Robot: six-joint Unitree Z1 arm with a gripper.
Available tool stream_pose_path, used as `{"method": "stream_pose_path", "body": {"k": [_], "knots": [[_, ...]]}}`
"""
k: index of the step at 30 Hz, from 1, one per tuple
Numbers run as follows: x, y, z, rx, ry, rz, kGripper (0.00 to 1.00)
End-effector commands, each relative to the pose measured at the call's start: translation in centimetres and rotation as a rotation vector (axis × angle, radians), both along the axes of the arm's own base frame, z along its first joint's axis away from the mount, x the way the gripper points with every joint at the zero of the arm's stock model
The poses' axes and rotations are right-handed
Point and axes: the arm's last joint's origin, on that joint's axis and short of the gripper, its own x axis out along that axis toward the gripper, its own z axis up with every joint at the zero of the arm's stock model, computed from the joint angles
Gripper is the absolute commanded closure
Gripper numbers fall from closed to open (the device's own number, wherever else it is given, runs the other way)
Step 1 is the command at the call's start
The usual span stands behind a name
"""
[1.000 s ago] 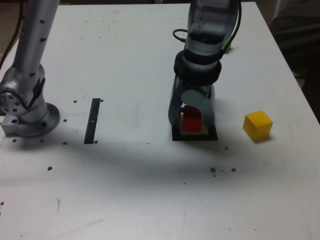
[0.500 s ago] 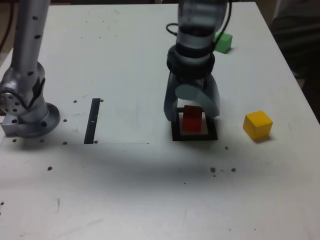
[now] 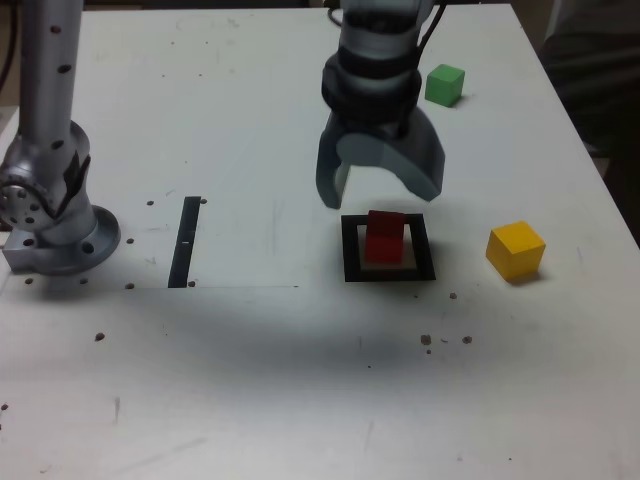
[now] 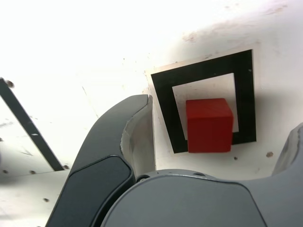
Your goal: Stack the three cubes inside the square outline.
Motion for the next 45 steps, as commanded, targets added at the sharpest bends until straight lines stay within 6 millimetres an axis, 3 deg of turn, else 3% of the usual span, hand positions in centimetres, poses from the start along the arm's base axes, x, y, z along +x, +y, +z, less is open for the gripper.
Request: {"method": "stream_pose_path", "body": {"k": [1, 9, 23, 36, 45], "knots": [[0.5, 0.1, 0.5, 0.006, -0.001, -0.031, 0.00], [3.2, -0.1, 1.7, 0.000, -0.005, -0.168, 0.00], [8.1, -0.3, 1.5, 0.000, 0.000, -0.392, 0.00], [10.1, -0.2, 0.5, 0.029, 0.045, -0.640, 0.01], [11.6, -1.9, -0.1, 0.042, 0.057, -0.741, 0.01]]}}
